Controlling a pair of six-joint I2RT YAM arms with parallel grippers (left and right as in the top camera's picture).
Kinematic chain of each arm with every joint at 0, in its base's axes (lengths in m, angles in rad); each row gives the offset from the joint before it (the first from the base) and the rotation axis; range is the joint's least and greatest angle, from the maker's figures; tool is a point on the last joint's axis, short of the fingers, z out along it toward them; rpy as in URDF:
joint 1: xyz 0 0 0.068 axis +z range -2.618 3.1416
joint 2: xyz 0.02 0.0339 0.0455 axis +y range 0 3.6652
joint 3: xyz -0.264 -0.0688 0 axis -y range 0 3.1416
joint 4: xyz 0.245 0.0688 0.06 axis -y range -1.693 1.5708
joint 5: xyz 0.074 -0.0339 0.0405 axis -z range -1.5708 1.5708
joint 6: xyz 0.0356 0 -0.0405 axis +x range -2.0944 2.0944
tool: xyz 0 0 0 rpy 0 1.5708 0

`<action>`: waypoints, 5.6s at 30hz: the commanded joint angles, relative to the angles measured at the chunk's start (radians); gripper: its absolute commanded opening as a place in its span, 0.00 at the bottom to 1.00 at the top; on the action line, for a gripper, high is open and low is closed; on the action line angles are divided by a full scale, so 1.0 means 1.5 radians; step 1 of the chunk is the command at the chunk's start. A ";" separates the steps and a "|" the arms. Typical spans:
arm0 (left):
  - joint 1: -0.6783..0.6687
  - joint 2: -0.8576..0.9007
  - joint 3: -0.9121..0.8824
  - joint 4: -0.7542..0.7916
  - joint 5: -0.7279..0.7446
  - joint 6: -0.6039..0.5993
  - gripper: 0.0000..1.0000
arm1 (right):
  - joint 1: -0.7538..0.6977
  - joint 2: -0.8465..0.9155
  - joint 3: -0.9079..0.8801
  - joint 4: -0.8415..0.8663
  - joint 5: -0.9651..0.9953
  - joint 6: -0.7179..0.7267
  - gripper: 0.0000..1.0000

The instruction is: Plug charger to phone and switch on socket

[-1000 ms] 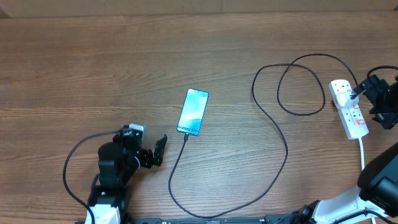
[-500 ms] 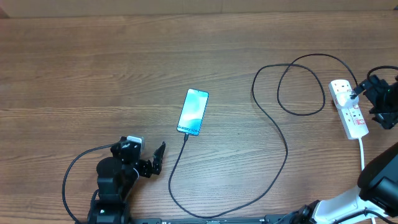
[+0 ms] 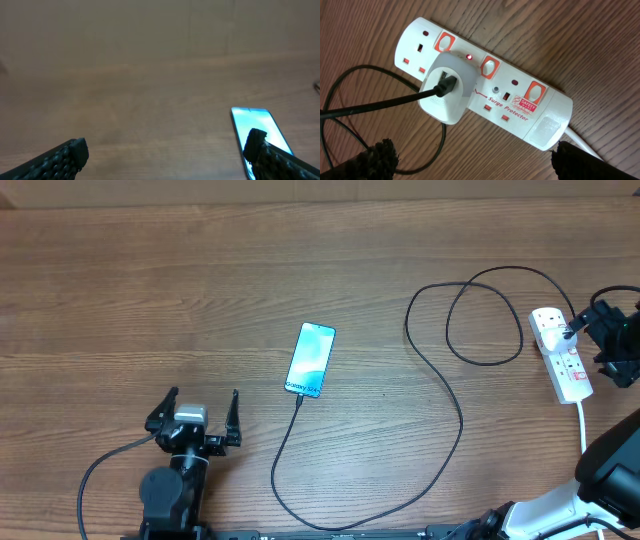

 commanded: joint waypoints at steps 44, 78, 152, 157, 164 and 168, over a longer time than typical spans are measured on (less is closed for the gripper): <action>0.005 -0.027 -0.002 0.000 -0.040 0.058 1.00 | 0.007 -0.109 0.001 0.002 -0.004 -0.005 1.00; 0.005 -0.027 -0.002 0.000 -0.040 0.058 1.00 | 0.460 -0.362 -0.278 0.122 0.078 -0.068 1.00; 0.005 -0.027 -0.002 0.000 -0.040 0.058 1.00 | 0.456 -0.900 -0.993 0.666 -0.034 -0.076 1.00; 0.005 -0.027 -0.002 0.000 -0.040 0.058 1.00 | 0.456 -1.011 -0.993 0.665 -0.051 -0.075 1.00; 0.005 -0.027 -0.002 0.000 -0.040 0.058 1.00 | 0.437 -1.125 -0.993 0.666 -0.053 -0.067 1.00; 0.005 -0.027 -0.002 0.000 -0.040 0.058 1.00 | 0.424 -1.176 -0.993 0.666 -0.054 -0.067 1.00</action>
